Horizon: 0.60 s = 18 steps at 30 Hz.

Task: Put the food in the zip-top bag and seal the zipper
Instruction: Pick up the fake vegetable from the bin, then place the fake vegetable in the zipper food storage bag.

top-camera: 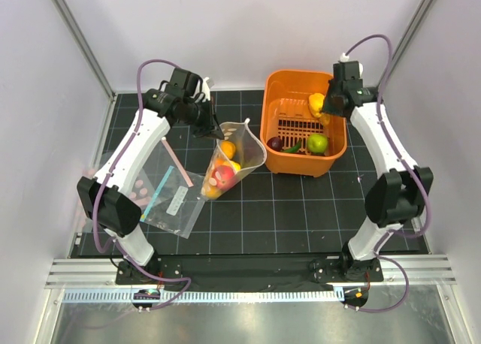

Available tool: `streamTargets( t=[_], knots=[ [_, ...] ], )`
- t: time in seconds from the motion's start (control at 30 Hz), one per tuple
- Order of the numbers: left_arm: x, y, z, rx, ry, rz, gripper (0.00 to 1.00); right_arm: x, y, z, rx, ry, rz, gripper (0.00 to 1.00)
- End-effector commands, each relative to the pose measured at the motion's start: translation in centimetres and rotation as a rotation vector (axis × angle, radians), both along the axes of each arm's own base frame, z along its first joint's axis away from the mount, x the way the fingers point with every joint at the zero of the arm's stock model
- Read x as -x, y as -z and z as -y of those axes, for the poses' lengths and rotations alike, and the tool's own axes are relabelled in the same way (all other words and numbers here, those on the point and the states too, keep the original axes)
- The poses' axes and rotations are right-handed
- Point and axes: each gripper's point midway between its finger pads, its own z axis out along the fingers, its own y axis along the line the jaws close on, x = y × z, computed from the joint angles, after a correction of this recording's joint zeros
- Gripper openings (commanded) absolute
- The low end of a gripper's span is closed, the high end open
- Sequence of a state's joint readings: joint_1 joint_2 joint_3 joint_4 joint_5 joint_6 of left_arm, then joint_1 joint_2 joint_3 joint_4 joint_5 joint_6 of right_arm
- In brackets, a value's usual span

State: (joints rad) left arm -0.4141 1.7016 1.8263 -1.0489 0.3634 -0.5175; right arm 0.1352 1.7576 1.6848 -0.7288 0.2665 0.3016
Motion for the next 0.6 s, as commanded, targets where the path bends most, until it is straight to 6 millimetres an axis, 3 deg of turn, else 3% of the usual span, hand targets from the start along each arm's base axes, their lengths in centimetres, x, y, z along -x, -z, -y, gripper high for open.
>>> streamTargets(
  t=[0.0,0.03,0.07,0.17,0.3,0.4,0.43,0.5,0.57],
  knots=[
    [0.3,-2.8,0.8,0.068,0.016,0.077,0.00,1.8,-4.0,-3.8,-0.180,-0.142,0.056,0.01],
    [0.3,-2.9,1.0,0.073,0.018,0.076,0.00,2.3,-4.5,-4.5,-0.203,-0.172,0.056,0.01],
    [0.3,-2.8,1.1,0.074,0.020,0.075,0.00,3.2,-5.7,-6.6,-0.279,-0.267,0.066,0.01],
    [0.3,-2.8,1.7,0.085,0.028,0.077,0.00,5.3,-8.6,-9.0,-0.380,-0.384,0.108,0.01],
    [0.2,-2.8,2.2,0.104,0.028,0.071,0.00,9.4,-12.6,-14.4,-0.641,-0.633,0.108,0.01],
    [-0.2,-3.1,2.2,0.106,0.019,0.081,0.00,11.6,-14.1,-16.7,-0.743,-0.695,0.089,0.01],
    [-0.4,-3.3,2.2,0.105,0.012,0.088,0.00,13.0,-14.5,-18.6,-0.792,-0.772,0.067,0.01],
    [-0.5,-3.5,2.2,0.109,0.007,0.090,0.00,14.3,-14.4,-20.3,-0.851,-0.812,0.011,0.01],
    [-0.7,-3.4,2.3,0.111,0.001,0.096,0.00,16.9,-14.8,-22.8,-0.910,-0.925,-0.065,0.01]
  ],
)
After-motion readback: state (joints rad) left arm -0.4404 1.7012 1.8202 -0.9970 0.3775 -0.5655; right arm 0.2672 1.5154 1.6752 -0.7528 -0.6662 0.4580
